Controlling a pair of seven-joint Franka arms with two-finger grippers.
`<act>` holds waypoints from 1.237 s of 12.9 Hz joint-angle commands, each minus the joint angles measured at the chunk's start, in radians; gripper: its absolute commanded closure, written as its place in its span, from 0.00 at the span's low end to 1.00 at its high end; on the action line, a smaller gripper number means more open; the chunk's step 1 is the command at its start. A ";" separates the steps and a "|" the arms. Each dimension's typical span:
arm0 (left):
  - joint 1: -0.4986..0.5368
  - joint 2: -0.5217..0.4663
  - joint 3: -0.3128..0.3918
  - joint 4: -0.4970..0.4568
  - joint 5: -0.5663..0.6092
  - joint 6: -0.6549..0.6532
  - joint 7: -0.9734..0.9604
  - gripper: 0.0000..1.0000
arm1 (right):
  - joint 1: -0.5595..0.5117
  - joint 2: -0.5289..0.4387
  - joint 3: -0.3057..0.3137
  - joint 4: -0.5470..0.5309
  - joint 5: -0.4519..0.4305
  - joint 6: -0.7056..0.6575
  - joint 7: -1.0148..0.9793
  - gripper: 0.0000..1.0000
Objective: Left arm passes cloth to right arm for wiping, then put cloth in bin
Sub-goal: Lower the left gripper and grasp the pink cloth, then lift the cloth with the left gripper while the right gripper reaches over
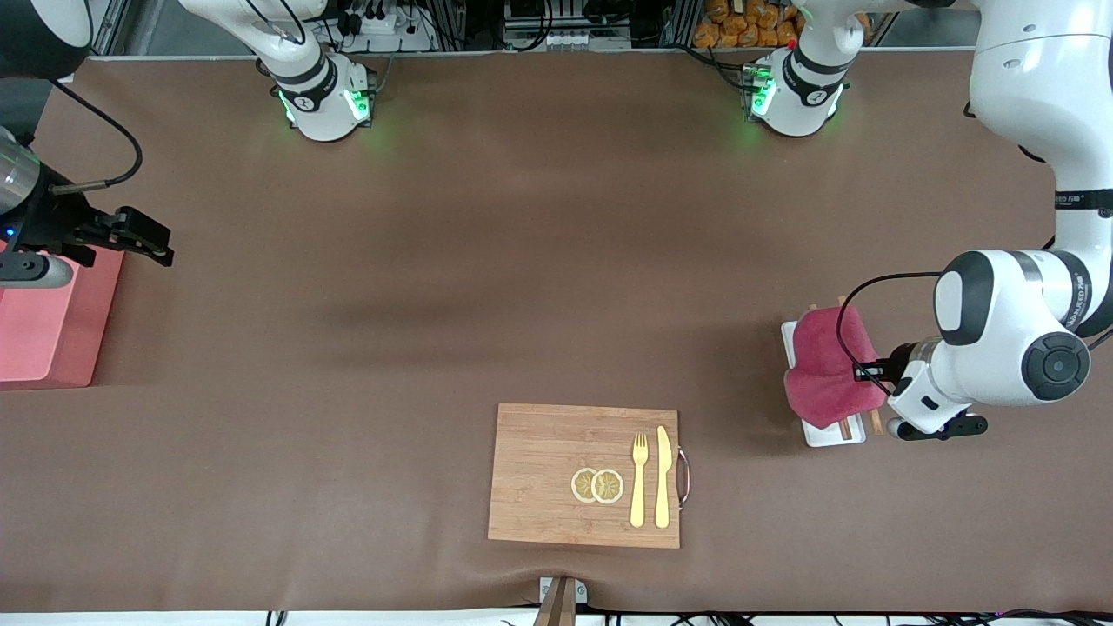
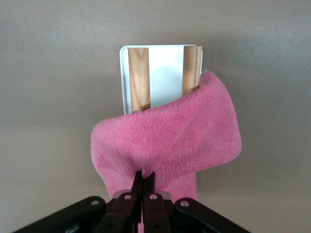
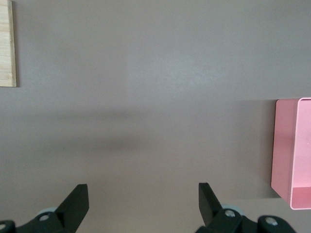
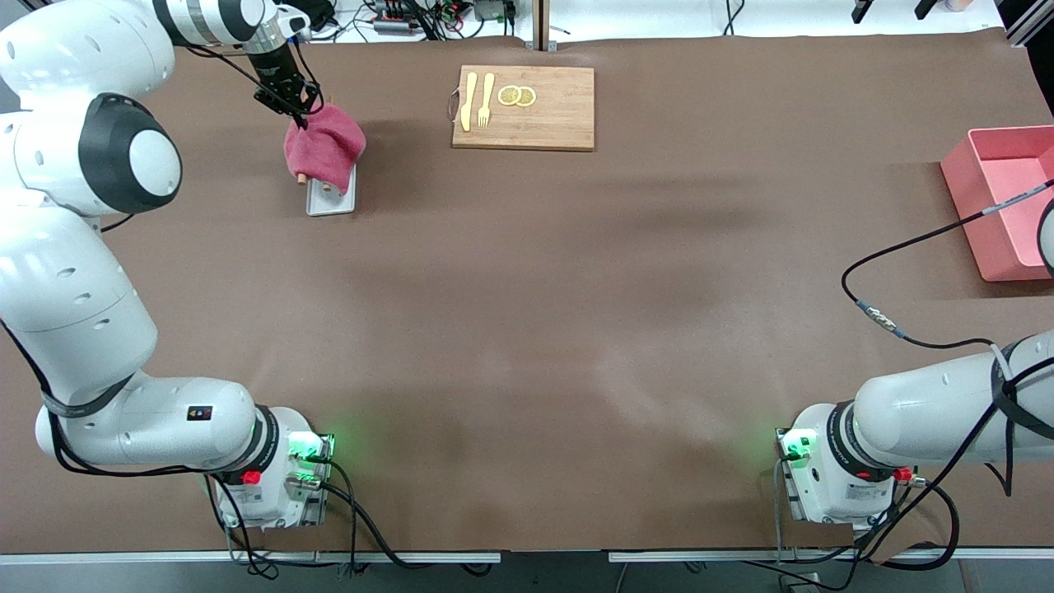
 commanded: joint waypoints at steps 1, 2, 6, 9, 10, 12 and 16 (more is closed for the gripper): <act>-0.001 -0.006 -0.001 0.003 -0.002 -0.003 -0.008 1.00 | -0.003 0.005 0.009 0.019 0.016 -0.013 0.014 0.00; -0.001 -0.011 -0.003 0.003 -0.002 -0.003 -0.005 1.00 | 0.000 0.003 0.015 0.023 0.017 -0.020 0.035 0.00; 0.003 -0.052 -0.018 0.005 -0.009 -0.017 0.010 1.00 | 0.039 0.000 0.017 0.028 0.020 -0.064 0.215 0.00; 0.005 -0.098 -0.059 0.005 -0.013 -0.029 -0.005 1.00 | 0.040 -0.002 0.017 0.028 0.022 -0.075 0.220 0.00; 0.005 -0.112 -0.081 0.005 -0.015 -0.033 -0.007 1.00 | 0.043 -0.003 0.018 0.028 0.036 -0.084 0.230 0.00; 0.006 -0.135 -0.131 0.008 -0.016 -0.042 -0.055 1.00 | 0.043 -0.003 0.015 0.031 0.117 -0.096 0.345 0.00; 0.006 -0.150 -0.289 0.020 -0.019 -0.045 -0.328 1.00 | 0.045 0.006 0.012 0.022 0.348 -0.165 0.711 0.00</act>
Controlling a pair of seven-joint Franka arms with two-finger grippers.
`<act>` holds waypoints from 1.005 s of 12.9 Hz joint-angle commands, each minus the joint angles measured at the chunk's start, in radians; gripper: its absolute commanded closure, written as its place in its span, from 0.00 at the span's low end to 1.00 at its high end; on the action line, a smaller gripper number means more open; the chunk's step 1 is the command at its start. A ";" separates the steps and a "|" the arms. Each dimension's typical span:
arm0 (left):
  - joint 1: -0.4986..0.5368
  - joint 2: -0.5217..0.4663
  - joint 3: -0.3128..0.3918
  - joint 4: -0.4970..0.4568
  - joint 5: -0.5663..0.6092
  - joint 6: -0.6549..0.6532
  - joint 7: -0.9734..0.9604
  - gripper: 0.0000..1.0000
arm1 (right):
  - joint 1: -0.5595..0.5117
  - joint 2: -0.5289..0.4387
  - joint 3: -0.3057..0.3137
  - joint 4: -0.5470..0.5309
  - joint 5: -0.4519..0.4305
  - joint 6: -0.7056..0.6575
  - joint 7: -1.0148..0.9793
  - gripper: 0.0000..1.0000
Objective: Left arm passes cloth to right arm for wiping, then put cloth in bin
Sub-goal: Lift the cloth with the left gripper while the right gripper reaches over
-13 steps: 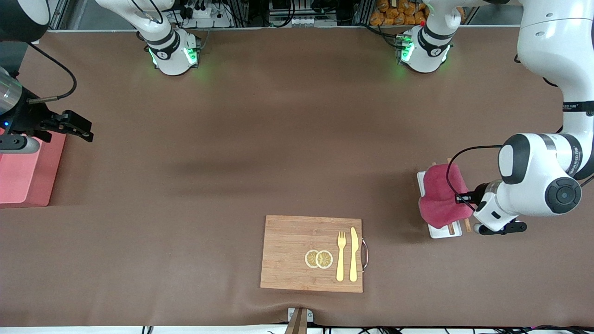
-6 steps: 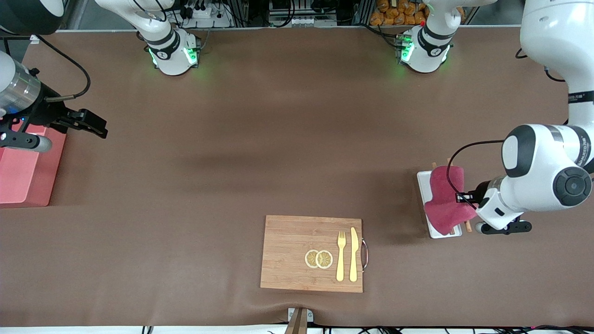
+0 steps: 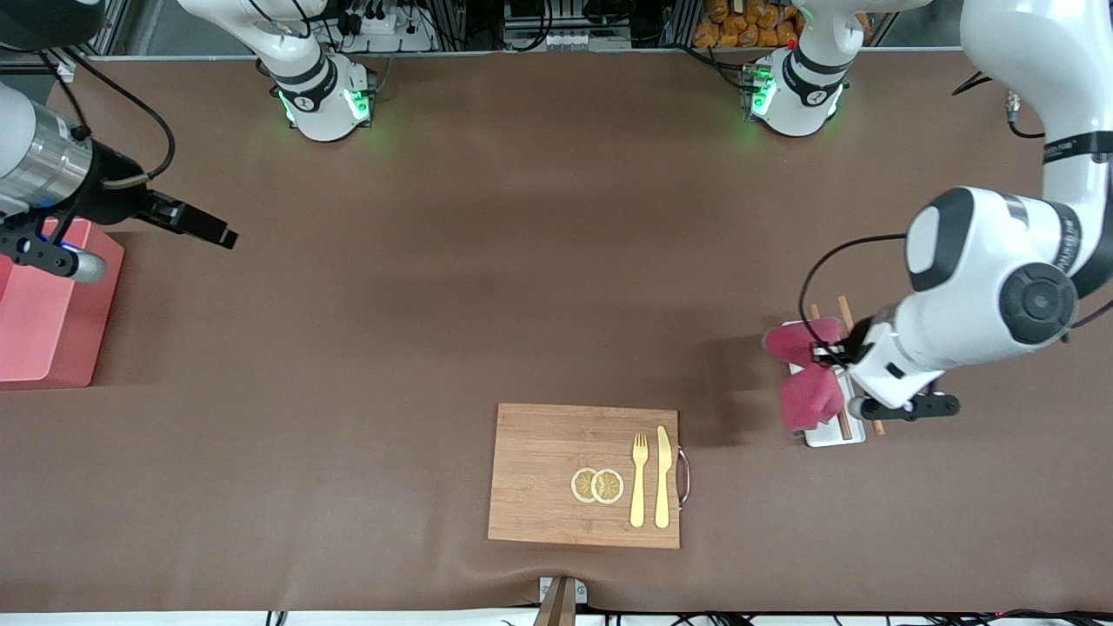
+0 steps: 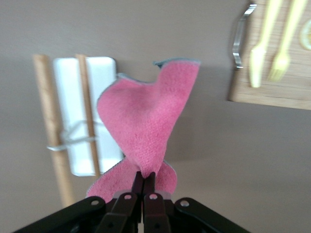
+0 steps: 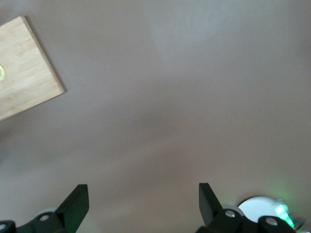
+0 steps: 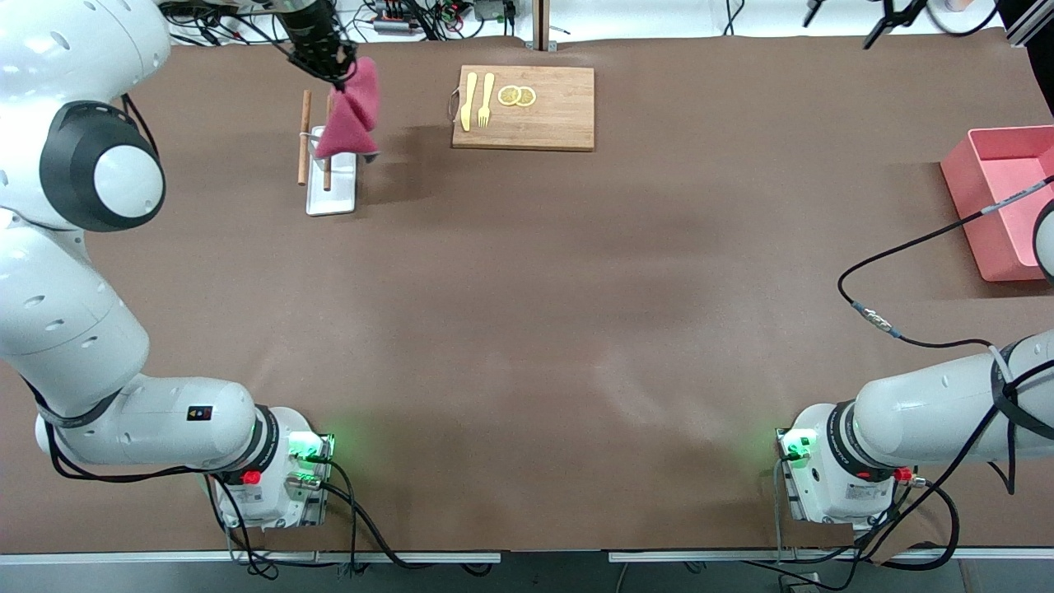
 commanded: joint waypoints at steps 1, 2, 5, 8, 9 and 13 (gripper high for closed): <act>0.001 -0.016 -0.103 0.020 -0.034 -0.014 -0.215 1.00 | 0.012 0.014 -0.006 0.007 0.130 -0.061 0.243 0.00; -0.005 -0.012 -0.138 0.035 -0.063 -0.014 -0.313 1.00 | 0.029 0.031 -0.004 0.008 0.176 -0.064 0.345 0.00; -0.053 0.017 -0.225 0.107 -0.117 0.009 -0.563 1.00 | 0.075 0.084 -0.006 0.007 0.294 -0.057 0.546 0.00; -0.158 0.037 -0.228 0.149 -0.143 0.139 -0.798 1.00 | 0.147 0.146 -0.006 0.002 0.353 0.023 0.671 0.00; -0.191 0.042 -0.228 0.150 -0.154 0.181 -0.856 1.00 | 0.182 0.170 -0.006 0.002 0.360 0.064 0.722 0.00; -0.275 0.062 -0.226 0.152 -0.183 0.365 -1.039 1.00 | 0.322 0.261 -0.006 -0.001 0.374 0.247 0.890 0.00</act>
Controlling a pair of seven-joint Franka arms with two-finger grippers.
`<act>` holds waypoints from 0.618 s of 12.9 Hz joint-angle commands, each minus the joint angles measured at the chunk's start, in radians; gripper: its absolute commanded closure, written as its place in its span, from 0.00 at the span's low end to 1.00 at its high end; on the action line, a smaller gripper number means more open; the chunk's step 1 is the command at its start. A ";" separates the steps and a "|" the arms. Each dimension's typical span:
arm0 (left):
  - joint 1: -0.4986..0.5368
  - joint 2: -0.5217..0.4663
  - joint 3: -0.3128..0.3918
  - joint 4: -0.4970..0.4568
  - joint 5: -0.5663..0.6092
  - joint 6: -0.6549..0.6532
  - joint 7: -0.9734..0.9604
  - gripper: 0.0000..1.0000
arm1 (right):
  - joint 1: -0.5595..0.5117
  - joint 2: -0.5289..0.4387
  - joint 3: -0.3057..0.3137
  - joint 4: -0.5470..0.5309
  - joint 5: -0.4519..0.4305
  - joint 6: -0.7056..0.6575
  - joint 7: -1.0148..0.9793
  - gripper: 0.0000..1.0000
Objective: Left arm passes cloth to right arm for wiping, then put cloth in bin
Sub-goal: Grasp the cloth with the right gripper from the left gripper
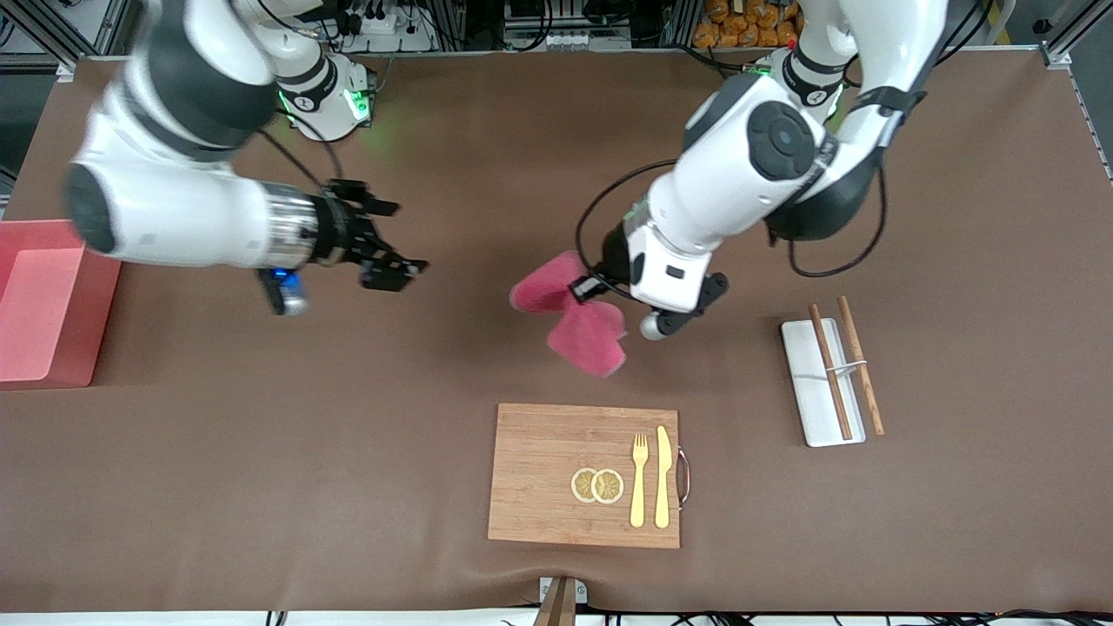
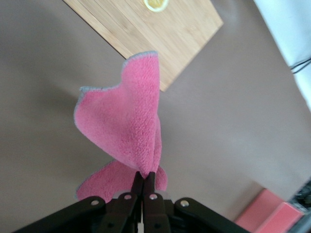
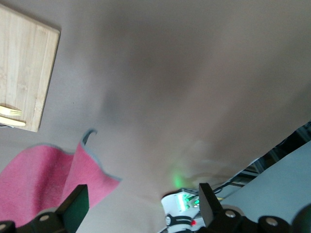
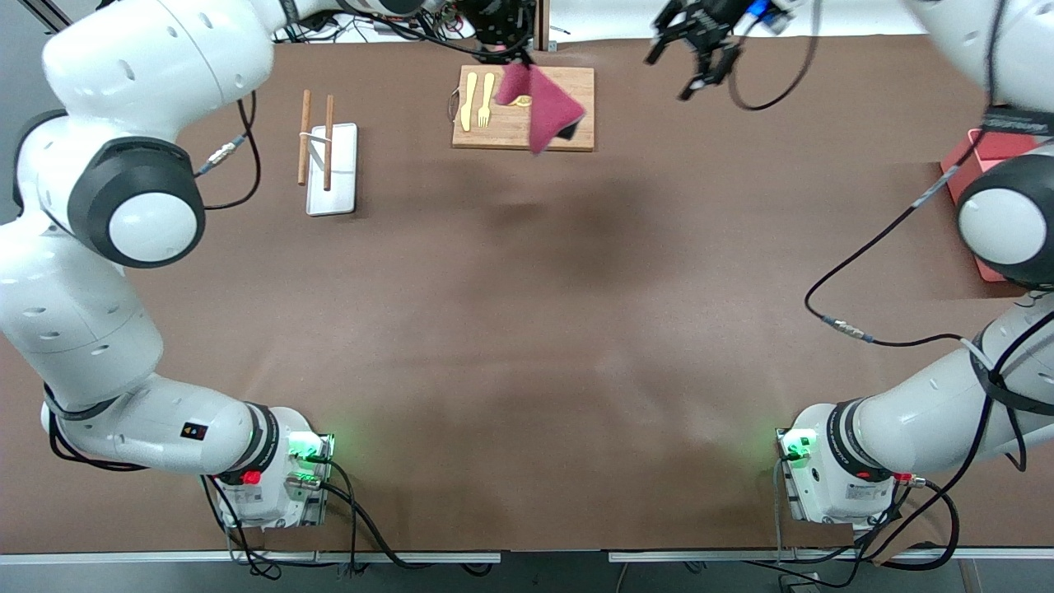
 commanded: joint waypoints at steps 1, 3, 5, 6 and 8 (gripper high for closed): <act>-0.044 0.033 0.003 0.032 -0.025 0.083 -0.095 1.00 | 0.047 0.054 -0.009 0.006 0.037 0.056 0.053 0.00; -0.092 0.042 0.005 0.034 -0.025 0.141 -0.172 1.00 | 0.067 0.068 -0.010 -0.027 0.074 0.122 0.055 0.00; -0.110 0.045 0.005 0.034 -0.025 0.167 -0.211 1.00 | 0.087 0.086 -0.010 -0.037 0.081 0.215 0.099 0.00; -0.110 0.047 0.005 0.034 -0.025 0.167 -0.214 1.00 | 0.087 0.092 -0.010 -0.037 0.083 0.248 0.107 0.00; -0.121 0.050 0.005 0.034 -0.025 0.167 -0.217 1.00 | 0.085 0.097 -0.010 -0.037 0.083 0.289 0.110 0.00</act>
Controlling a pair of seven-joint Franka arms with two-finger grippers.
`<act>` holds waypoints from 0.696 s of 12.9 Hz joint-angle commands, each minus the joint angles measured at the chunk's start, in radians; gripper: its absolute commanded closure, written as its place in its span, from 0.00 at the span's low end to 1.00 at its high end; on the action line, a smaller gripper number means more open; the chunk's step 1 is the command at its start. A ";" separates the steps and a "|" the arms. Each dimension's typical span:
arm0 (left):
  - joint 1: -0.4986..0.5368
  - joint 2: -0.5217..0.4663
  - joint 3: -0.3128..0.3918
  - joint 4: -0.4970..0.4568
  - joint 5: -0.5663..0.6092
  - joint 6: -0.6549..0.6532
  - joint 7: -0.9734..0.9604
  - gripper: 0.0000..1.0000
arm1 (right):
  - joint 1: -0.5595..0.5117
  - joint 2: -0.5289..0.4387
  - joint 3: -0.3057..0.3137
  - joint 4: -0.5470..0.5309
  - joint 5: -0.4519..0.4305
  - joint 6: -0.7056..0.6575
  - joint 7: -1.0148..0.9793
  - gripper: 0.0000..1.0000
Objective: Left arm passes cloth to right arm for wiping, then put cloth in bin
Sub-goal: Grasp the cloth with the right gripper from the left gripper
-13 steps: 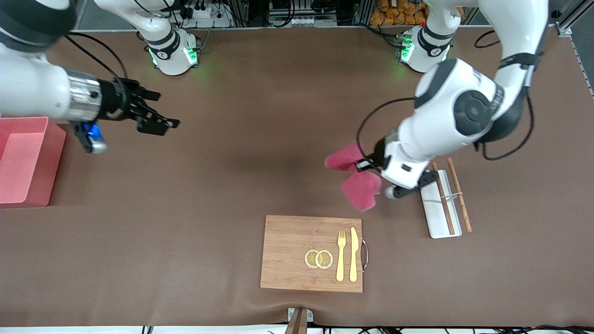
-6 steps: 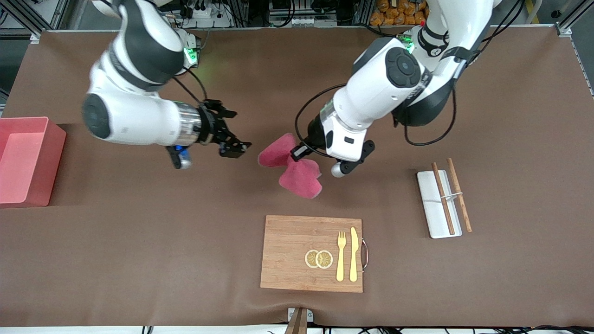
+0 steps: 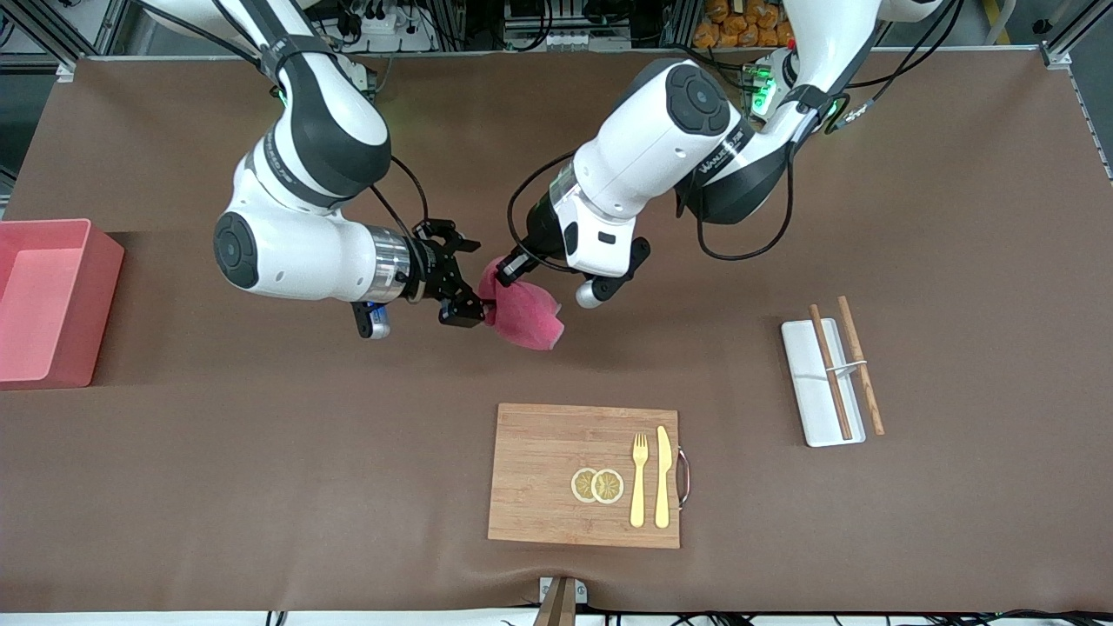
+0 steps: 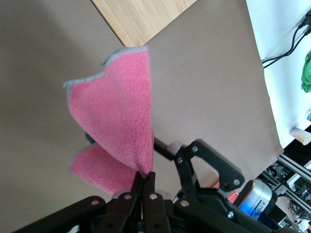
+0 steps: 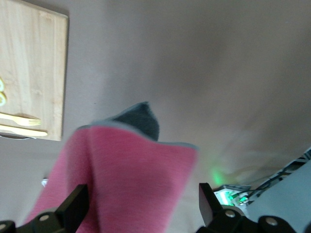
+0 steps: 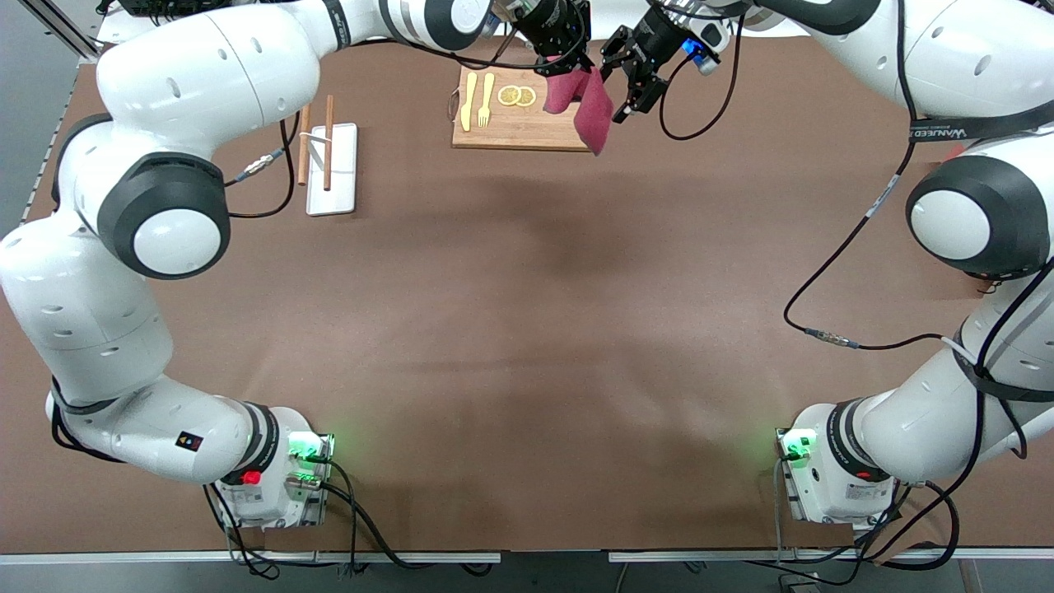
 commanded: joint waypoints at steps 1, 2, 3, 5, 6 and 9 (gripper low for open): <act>-0.014 0.013 0.006 0.024 -0.022 0.004 -0.011 1.00 | 0.012 0.003 -0.010 0.000 0.021 0.043 0.026 0.00; -0.016 0.013 0.006 0.024 -0.022 0.004 -0.017 1.00 | 0.013 0.006 -0.010 0.003 0.021 0.044 0.026 0.00; -0.016 0.015 0.006 0.024 -0.022 0.004 -0.018 1.00 | 0.018 0.006 -0.010 0.003 0.028 0.044 0.026 0.04; -0.016 0.015 0.006 0.024 -0.022 0.004 -0.017 1.00 | 0.038 0.006 -0.010 0.000 0.030 0.043 0.024 0.37; -0.016 0.016 0.006 0.024 -0.022 0.006 -0.017 1.00 | 0.039 0.006 -0.010 0.000 0.028 0.041 0.012 0.51; -0.016 0.016 0.006 0.024 -0.022 0.006 -0.017 1.00 | 0.044 0.006 -0.010 0.000 0.025 0.041 0.012 1.00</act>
